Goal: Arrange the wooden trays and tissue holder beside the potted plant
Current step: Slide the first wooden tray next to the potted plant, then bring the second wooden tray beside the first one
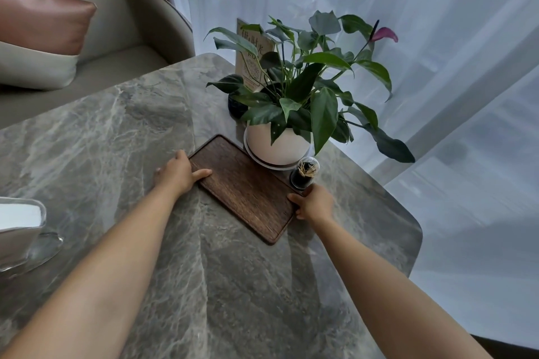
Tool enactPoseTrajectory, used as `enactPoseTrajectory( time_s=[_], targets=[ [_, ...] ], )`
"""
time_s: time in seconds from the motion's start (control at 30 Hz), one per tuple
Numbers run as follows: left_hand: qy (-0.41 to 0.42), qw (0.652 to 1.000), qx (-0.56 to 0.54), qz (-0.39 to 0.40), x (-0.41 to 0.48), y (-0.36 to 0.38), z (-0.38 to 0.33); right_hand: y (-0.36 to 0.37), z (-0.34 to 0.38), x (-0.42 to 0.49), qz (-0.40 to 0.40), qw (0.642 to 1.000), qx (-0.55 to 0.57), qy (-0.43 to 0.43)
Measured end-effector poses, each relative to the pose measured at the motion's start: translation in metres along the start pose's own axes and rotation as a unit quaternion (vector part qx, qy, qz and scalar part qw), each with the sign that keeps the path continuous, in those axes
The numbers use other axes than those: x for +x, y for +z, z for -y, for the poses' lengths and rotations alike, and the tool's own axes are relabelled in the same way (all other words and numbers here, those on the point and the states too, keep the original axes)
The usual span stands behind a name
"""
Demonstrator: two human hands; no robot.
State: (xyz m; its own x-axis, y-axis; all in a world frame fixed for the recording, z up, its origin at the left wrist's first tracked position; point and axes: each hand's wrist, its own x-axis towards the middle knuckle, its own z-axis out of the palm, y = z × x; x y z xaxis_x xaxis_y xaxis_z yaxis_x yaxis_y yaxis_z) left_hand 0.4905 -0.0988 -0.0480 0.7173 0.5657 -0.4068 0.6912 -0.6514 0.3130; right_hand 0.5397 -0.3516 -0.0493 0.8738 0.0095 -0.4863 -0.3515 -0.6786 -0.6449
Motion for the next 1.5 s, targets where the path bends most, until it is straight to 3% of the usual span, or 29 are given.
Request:
enactPoseTrajectory(
  time_s=[0.37,0.63,1.07,1.27,1.5],
  targets=[
    [0.016,0.997,0.065,-0.039,-0.004,0.006,-0.005,0.004,0.005,-0.001,-0.001,0.993,-0.114,-0.035],
    [0.010,0.999,0.032,-0.034,-0.012,0.006,-0.003,0.010,0.007,0.000,-0.018,0.995,-0.097,-0.020],
    [0.082,0.992,0.087,-0.040,-0.074,-0.014,0.029,0.012,0.028,-0.054,-0.070,0.985,-0.150,-0.044],
    [0.099,0.983,0.139,-0.064,-0.122,-0.027,0.082,0.032,0.054,-0.113,-0.041,0.968,-0.207,-0.134],
    [0.047,0.983,0.155,-0.091,-0.191,-0.035,0.160,0.085,0.072,-0.192,0.039,0.900,-0.320,-0.293]
  ],
)
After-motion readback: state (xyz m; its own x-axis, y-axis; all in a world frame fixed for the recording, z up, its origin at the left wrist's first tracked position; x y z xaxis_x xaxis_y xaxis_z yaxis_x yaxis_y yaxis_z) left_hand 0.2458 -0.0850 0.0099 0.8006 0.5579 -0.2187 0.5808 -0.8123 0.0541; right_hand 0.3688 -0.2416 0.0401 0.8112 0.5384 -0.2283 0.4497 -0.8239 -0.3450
